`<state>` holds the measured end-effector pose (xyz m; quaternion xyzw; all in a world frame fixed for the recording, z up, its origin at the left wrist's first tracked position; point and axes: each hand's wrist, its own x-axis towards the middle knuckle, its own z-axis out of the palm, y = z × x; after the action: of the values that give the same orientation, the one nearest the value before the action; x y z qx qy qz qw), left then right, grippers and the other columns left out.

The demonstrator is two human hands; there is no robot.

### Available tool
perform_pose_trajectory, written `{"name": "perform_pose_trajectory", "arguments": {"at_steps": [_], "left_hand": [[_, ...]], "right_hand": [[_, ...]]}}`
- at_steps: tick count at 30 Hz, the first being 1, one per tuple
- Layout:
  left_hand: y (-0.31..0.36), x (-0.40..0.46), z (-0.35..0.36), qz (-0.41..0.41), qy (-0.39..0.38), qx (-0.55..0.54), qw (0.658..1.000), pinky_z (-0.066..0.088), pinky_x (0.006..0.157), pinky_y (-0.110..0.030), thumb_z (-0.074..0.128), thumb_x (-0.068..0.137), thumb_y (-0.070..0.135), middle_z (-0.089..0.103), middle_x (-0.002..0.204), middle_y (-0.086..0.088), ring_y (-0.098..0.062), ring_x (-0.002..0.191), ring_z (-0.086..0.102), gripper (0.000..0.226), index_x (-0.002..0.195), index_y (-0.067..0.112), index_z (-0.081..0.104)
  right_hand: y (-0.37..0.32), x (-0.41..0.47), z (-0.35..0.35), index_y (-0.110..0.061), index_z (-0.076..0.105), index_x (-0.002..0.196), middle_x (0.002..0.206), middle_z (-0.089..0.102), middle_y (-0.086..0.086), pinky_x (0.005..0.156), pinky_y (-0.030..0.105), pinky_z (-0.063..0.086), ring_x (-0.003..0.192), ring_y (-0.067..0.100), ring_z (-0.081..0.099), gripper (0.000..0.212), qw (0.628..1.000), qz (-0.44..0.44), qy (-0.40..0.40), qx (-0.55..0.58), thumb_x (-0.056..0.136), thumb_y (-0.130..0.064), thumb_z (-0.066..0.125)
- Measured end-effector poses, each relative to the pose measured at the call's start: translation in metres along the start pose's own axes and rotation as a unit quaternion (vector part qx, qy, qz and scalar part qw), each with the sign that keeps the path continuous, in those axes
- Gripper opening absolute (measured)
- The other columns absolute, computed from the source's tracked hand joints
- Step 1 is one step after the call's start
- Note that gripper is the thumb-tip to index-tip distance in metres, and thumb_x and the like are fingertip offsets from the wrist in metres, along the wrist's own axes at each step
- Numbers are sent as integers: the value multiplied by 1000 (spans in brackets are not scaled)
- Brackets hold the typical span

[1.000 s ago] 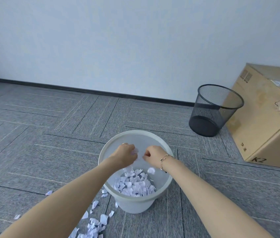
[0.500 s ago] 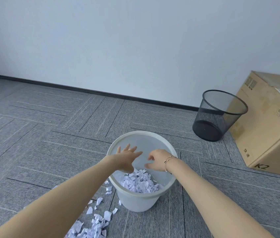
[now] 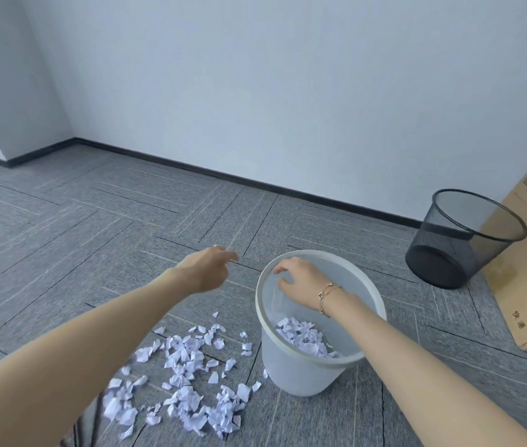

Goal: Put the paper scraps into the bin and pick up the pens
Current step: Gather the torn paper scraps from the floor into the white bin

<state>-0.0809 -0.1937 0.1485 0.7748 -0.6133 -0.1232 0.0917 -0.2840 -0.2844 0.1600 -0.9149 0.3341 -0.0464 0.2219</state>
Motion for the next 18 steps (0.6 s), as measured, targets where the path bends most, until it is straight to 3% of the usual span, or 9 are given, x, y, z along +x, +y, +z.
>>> {"name": "perform_pose_trajectory", "arguments": {"at_steps": [3, 6, 16, 18], "left_hand": [[-25, -22, 1, -19, 16, -12, 1000, 57, 76, -37, 43, 90, 8, 49, 134, -5, -19, 90, 62, 45, 130, 28, 45], [-49, -44, 9, -40, -3, -12, 999, 58, 72, -39, 44, 90, 8, 49, 134, -5, -18, 84, 65, 44, 129, 28, 46], [-106, -97, 37, -108, -22, -6, 994, 59, 73, -37, 44, 89, 5, 51, 133, -9, -19, 89, 66, 54, 137, 29, 35], [-116, -104, 49, -127, -26, -8, 992, 59, 63, -29, 43, 89, 5, 48, 134, -9, -15, 74, 64, 55, 138, 29, 33]], "right_hand": [[-33, 8, 19, -12, 55, 120, 115, 57, 12, 98, 35, 40, 115, 25, 46, 31, 999, -51, 18, 2, 91, -17, 45], [-60, 13, 43, -12, 51, 124, 122, 54, 11, 103, 36, 35, 123, 25, 38, 34, 997, -74, -14, 3, 92, -16, 44], [-82, 24, 116, -13, 51, 125, 125, 50, 10, 102, 36, 33, 126, 26, 34, 33, 992, -59, -111, -15, 93, -17, 43], [-79, 25, 134, -15, 50, 125, 127, 49, 10, 101, 39, 37, 126, 26, 34, 33, 990, -48, -127, -21, 93, -18, 42]]}}
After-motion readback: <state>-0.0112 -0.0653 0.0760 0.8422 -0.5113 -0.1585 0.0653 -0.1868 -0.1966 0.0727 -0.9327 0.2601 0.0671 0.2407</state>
